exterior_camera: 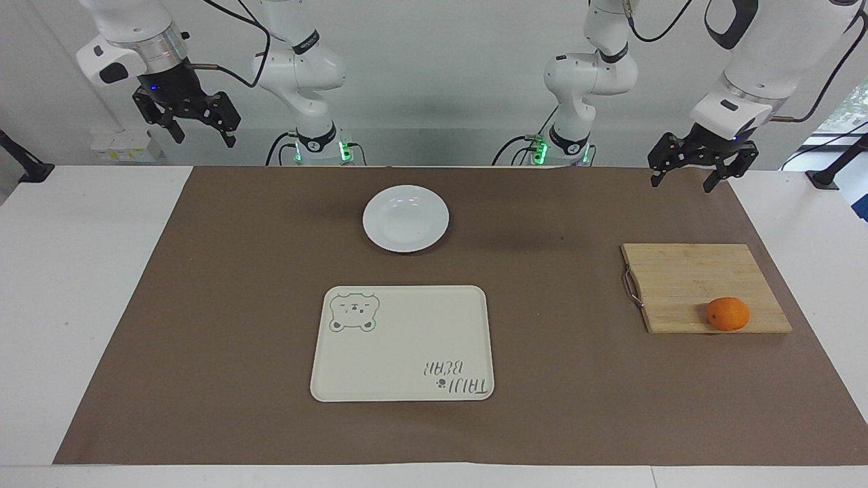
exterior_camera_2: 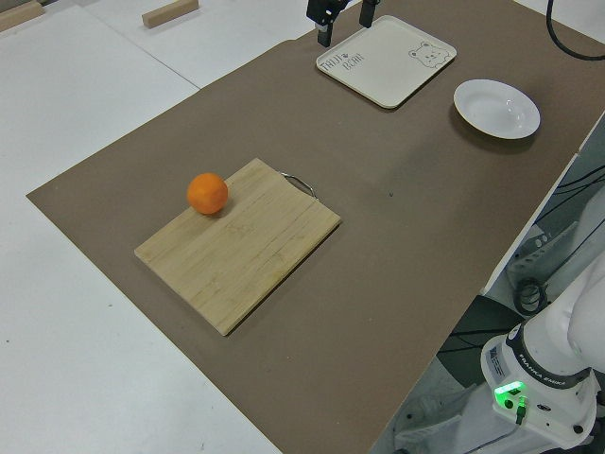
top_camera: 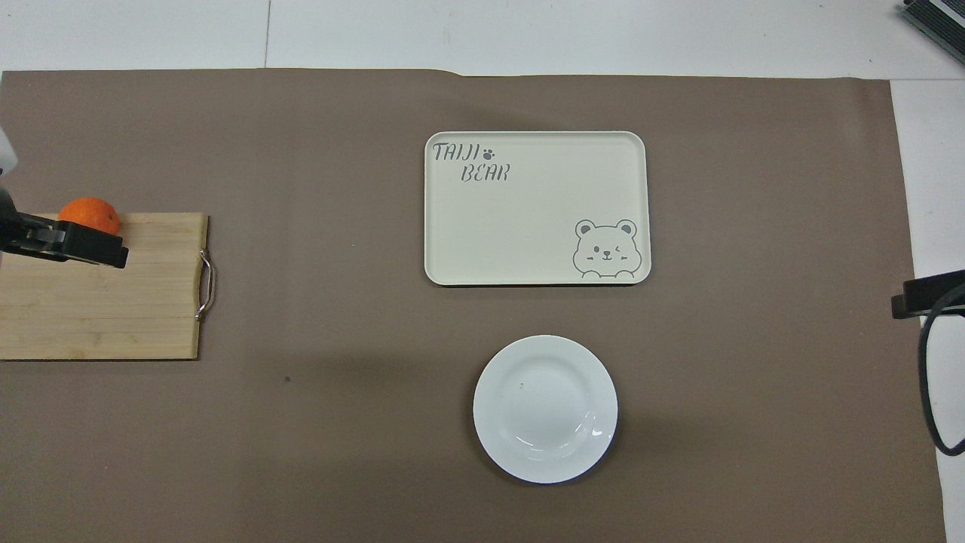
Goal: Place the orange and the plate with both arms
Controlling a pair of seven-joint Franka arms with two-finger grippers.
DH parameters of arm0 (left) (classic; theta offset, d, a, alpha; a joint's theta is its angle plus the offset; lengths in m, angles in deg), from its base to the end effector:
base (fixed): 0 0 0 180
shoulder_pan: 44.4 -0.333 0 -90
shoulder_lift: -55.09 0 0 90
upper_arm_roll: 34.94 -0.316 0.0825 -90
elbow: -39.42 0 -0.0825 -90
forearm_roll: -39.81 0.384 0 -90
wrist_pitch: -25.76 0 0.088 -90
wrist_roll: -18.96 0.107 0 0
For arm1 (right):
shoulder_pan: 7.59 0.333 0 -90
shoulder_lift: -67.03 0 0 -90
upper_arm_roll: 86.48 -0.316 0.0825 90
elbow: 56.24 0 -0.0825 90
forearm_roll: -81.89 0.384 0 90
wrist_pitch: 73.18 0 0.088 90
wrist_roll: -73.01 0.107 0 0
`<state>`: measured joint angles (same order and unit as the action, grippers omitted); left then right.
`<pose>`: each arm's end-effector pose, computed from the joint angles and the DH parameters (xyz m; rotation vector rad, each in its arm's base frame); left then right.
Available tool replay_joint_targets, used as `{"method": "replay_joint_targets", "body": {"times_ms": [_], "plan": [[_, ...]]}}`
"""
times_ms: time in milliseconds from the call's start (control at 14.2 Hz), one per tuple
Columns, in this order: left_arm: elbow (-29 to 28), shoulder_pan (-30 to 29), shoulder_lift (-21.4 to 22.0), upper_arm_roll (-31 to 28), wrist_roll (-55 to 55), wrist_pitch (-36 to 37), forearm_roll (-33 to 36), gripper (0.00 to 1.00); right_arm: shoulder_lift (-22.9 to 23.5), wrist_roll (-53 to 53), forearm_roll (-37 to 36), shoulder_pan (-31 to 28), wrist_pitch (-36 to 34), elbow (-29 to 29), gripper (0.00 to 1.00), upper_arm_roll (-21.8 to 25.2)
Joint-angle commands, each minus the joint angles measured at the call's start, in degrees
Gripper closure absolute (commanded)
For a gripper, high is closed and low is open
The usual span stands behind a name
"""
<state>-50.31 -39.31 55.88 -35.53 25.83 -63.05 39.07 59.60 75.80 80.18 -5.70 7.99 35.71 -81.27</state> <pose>0.5465 -0.0444 0.6325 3.1131 -0.3103 -0.0031 0.4958 -0.0358 0.6636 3.1179 -0.1705 -0.0923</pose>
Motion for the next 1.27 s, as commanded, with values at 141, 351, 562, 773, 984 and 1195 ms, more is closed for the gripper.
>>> {"method": "replay_joint_targets", "body": {"times_ms": [141, 351, 562, 773, 984, 1195], "plan": [[-0.98, -0.17, 1.40, -0.02, -0.36, -0.14, -0.58, 0.00, 2.60, -0.86, -1.11, 0.30, 1.18, -3.00, 0.00, -1.52], [-0.89, -0.09, 1.49, -0.02, -0.45, -0.05, -0.50, 0.00, 1.89, -0.94, -0.40, 0.30, 2.15, -2.30, 0.00, -1.52], [-0.98, -0.17, 1.58, -0.02, -0.63, -0.05, -0.50, 0.00, 1.89, -0.86, -0.40, 0.30, 2.59, -2.30, 0.00, -1.52], [-0.98, -0.17, 1.58, -0.02, -0.28, -0.05, -0.58, 0.00, 1.98, -0.59, -0.40, 0.30, 2.59, -2.38, 0.00, -1.44], [-1.15, -0.17, 1.67, -0.02, -0.54, -0.05, -0.58, 0.00, 1.89, -0.77, -0.40, 0.30, 2.24, -2.30, 0.00, -1.52], [-1.15, -0.17, 1.58, -0.02, -0.71, -0.14, -0.58, 0.00, 1.89, -0.77, -0.40, 0.30, 2.24, -2.30, 0.00, -1.43]]}}
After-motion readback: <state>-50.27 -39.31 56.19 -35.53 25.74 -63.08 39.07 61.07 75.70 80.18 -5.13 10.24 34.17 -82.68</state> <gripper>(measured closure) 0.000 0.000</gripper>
